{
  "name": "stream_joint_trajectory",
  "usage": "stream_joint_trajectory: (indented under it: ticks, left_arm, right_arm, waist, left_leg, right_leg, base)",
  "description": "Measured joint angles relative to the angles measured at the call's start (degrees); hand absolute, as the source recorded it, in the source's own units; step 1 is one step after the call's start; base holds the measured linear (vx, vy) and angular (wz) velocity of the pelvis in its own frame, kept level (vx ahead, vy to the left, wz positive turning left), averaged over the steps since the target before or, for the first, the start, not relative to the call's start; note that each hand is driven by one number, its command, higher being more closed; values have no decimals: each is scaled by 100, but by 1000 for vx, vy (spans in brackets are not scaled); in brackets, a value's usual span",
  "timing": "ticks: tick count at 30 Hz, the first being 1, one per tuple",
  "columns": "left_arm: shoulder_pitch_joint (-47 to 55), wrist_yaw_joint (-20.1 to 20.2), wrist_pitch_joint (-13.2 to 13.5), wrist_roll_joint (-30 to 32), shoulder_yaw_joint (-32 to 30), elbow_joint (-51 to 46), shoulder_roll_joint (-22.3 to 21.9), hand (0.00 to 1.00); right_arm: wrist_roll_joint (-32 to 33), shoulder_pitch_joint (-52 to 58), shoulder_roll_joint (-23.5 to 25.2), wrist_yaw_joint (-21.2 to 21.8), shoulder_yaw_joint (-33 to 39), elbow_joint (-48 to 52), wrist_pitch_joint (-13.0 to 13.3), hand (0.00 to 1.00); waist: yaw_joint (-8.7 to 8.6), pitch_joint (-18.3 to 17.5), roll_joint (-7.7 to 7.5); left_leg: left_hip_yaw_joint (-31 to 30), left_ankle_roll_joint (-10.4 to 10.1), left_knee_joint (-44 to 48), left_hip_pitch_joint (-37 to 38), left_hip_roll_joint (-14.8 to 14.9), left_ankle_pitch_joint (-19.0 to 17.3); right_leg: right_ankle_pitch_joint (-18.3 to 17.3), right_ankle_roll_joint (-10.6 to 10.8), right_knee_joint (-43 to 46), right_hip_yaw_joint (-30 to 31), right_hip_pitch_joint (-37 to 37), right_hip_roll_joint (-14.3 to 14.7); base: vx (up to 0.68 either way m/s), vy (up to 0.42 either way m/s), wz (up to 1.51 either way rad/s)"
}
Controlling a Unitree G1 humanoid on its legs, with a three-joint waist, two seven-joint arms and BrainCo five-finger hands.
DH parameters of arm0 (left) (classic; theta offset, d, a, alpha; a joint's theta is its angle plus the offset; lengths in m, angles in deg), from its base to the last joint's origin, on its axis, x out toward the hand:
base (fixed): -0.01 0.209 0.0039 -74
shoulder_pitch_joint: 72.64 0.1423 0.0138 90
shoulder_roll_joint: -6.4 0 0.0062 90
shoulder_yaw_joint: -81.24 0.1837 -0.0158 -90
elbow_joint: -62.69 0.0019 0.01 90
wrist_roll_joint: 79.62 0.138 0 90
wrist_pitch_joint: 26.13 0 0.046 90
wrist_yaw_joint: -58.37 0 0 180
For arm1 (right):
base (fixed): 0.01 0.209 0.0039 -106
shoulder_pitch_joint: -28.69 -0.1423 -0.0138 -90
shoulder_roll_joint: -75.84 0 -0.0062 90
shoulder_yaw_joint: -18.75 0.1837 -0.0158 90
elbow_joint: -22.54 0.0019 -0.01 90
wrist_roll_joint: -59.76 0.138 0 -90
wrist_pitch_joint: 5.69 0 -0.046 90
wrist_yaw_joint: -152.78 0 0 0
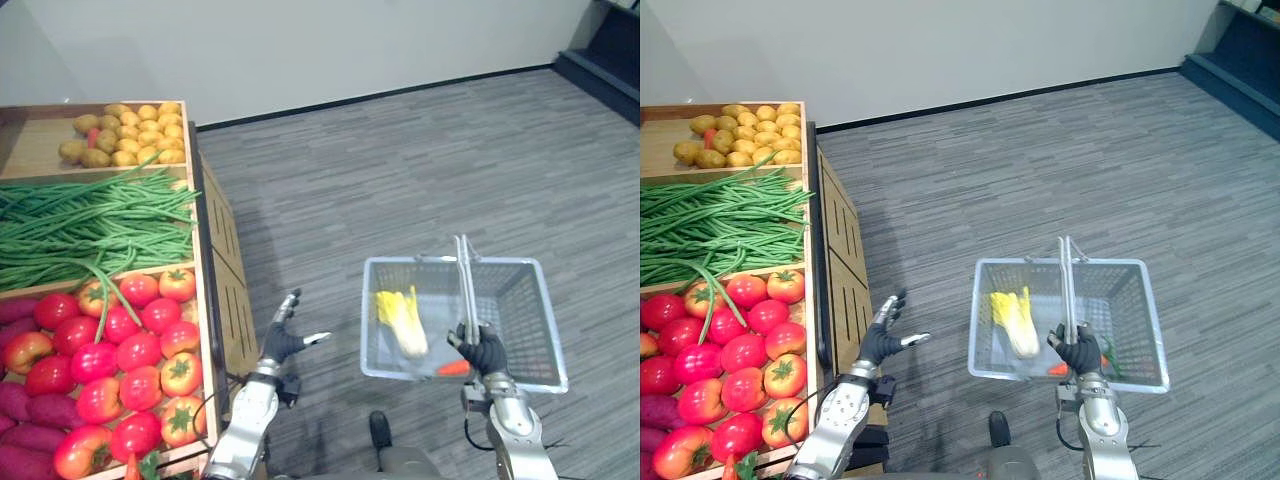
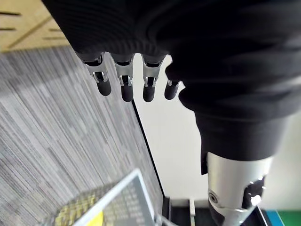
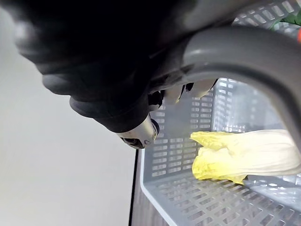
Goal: Pick vegetable in the basket
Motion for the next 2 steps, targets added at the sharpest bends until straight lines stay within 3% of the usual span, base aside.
stream_joint_trajectory:
  ticks: [2]
  left_arm:
    - [72, -1, -2, 0, -229, 34, 25, 0]
  right_arm:
    - [-20, 33, 1, 2, 55, -139, -1, 100]
  waist:
    - [18, -6, 14]
  left_leg:
    - [-48, -1, 1, -23, -1, 0]
  right_leg:
    - [0, 0, 0, -59, -1, -10]
  base:
    - [-43, -10, 7]
